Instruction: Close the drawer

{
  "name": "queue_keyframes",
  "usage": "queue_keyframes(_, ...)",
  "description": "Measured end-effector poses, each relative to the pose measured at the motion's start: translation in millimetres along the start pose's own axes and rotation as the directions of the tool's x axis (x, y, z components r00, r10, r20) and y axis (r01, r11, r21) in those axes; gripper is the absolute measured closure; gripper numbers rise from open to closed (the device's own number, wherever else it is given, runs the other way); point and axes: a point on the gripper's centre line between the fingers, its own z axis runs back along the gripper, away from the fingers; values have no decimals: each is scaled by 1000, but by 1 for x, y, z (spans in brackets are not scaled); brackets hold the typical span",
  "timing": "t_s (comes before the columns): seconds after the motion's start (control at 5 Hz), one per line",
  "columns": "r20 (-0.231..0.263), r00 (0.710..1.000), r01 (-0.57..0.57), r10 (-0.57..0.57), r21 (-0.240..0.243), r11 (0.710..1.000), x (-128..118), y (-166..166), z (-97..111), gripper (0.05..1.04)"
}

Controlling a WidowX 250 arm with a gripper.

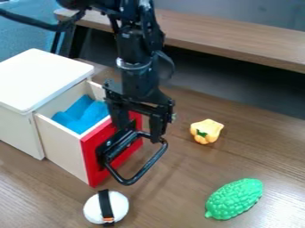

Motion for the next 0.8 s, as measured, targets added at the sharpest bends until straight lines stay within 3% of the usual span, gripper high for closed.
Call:
queue_keyframes(0.4, -19, 1000, -18, 20, 125, 992, -3, 28, -19, 84)
queue_keyframes(0.8, -38, 999, -29, 36, 171, 985, -6, 47, -22, 84)
